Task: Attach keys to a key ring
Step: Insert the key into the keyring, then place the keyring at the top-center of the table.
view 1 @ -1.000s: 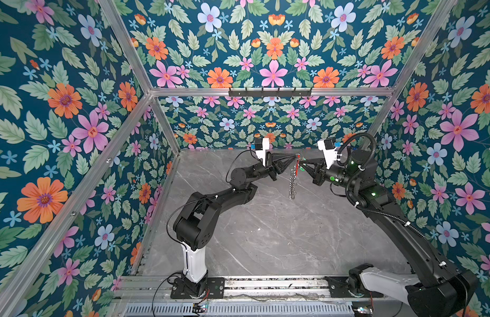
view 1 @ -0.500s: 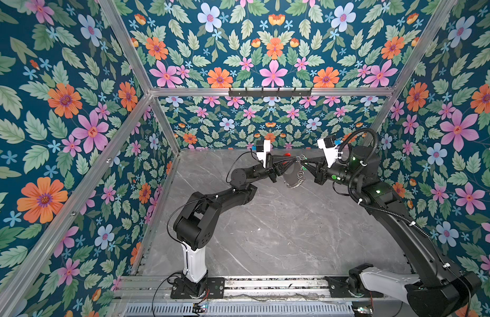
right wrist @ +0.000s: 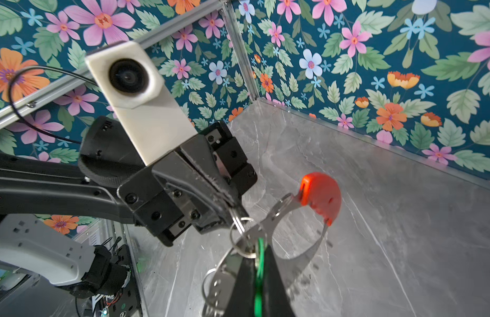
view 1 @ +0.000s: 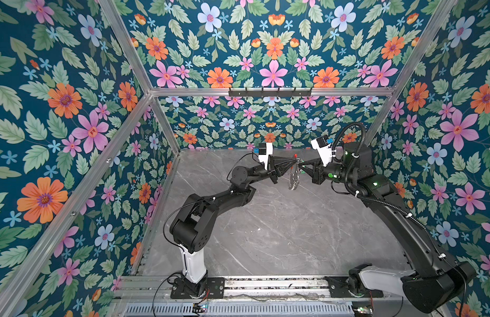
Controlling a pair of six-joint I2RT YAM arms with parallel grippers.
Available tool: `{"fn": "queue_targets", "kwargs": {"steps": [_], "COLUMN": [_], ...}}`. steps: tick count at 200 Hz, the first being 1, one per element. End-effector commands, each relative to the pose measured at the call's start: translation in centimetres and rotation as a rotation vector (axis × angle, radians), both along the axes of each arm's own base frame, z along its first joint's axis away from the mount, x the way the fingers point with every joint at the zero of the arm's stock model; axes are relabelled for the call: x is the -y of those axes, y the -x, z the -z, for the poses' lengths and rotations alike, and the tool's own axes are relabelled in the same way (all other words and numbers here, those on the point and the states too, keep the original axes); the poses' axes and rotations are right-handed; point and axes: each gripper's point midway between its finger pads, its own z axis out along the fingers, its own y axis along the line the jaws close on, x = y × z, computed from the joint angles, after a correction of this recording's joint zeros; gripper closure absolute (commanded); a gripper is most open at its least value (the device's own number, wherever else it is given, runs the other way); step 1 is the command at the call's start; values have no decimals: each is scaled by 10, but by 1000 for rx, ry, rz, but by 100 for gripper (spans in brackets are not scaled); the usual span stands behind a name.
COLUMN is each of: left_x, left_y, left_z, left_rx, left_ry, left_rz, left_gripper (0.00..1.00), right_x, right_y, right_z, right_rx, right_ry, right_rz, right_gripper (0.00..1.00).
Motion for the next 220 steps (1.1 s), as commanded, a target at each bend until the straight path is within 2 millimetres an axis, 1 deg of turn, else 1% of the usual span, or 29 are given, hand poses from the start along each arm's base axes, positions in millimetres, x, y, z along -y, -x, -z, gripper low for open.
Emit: {"fn": "queue_targets", "kwargs": {"steps": [1, 5, 8, 22, 33, 44, 60, 83, 97, 106, 115, 120, 122, 124, 127, 139, 147, 169, 182, 193, 210, 220], "left_x": [10, 9, 8, 5, -1, -9, -27, -64, -88, -103, -112, -117, -118, -119, -121, -128, -132, -144, -150, -155, -159, -159], "left_y": [-17, -19, -22, -31, -41, -51, -70, -88, -91, -91, -89, -87, -86, -86, -85, -81, -79, -76, -74, -74, -75, -76], "left_z": [41, 43, 46, 56, 65, 75, 91, 110, 122, 127, 134, 137, 139, 140, 141, 146, 148, 148, 146, 145, 145, 146], "left_rx": [-10, -12, -16, -31, -52, -73, -126, -198, -247, -272, -293, -298, -301, -303, -306, -316, -320, -328, -331, -335, -343, -346], "left_ry": [-147, -154, -161, -194, -221, -250, -299, -348, -354, -350, -354, -357, -360, -361, -363, -370, -370, -364, -356, -351, -346, -345], "left_rz": [-83, -97, -109, -164, -223, -293, -439, -659, -759, -806, -836, -849, -852, -856, -862, -881, -894, -930, -945, -953, -956, -953], "left_gripper": [94, 88, 85, 81, 70, 69, 61, 57, 56, 55, 55, 55, 55, 55, 55, 55, 55, 54, 54, 53, 53, 53], "right_x": [-1, 0, 0, 3, 3, 2, 0, -6, -11, -18, -26, -31, -33, -36, -40, -55, -65, -80, -81, -80, -74, -67], "right_y": [-4, -6, -7, -16, -21, -27, -36, -51, -63, -70, -77, -80, -81, -85, -88, -95, -101, -114, -120, -120, -115, -109], "right_z": [2, 6, 8, 20, 29, 38, 54, 75, 88, 96, 103, 106, 104, 113, 117, 119, 116, 111, 115, 126, 153, 175], "right_rx": [11, -1, -7, -41, -74, -103, -147, -210, -247, -273, -291, -296, -293, -313, -322, -332, -331, -337, -338, -348, -394, -433], "right_ry": [35, 44, 49, 80, 101, 115, 133, 136, 132, 129, 129, 129, 126, 135, 138, 148, 147, 122, 127, 147, 182, 204], "right_rz": [-3, 6, 13, 45, 57, 63, 71, 83, 91, 84, 73, 65, 62, 59, 56, 34, 20, -3, 1, -1, 1, 5], "right_gripper": [100, 100, 100, 100, 100, 100, 100, 100, 100, 100, 100, 100, 100, 100, 100, 100, 100, 100, 100, 100, 100, 100]}}
